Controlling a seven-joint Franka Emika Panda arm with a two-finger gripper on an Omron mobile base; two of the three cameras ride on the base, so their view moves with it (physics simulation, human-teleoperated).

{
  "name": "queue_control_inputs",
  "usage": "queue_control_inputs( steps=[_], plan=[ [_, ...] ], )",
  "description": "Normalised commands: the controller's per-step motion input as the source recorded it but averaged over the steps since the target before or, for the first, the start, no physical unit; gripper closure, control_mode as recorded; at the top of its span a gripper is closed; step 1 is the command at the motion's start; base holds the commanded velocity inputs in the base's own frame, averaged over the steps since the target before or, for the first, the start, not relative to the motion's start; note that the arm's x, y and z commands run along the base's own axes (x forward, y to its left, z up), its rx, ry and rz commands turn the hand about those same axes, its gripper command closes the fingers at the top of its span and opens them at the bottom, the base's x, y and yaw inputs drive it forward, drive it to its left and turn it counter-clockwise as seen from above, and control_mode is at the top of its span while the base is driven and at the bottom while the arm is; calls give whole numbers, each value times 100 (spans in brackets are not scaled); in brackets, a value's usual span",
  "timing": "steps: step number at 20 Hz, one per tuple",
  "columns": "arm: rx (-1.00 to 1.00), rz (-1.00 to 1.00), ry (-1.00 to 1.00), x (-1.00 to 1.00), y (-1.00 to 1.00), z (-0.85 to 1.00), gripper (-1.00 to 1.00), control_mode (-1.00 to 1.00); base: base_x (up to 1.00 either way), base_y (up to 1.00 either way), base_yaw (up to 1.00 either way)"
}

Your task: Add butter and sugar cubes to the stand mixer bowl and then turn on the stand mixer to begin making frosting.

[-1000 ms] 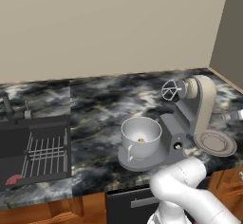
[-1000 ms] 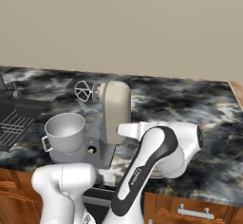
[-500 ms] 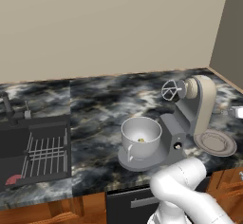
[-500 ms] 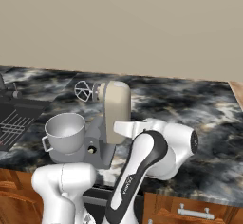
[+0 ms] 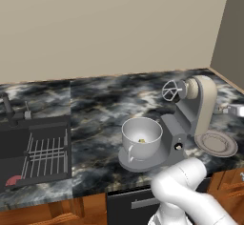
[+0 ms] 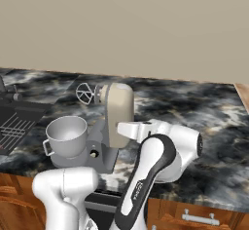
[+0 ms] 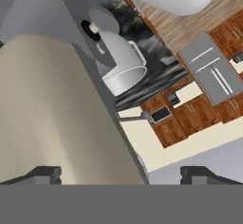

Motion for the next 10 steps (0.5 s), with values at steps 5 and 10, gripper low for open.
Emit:
queue_control_inputs(
  steps=[5, 10],
  plan=[
    [-11, 29, -26, 14, -2, 0, -100, -100, 0, 0, 0],
    [-16, 13, -36, -1, 4, 0, -100, -100, 0, 0, 0]
  ],
)
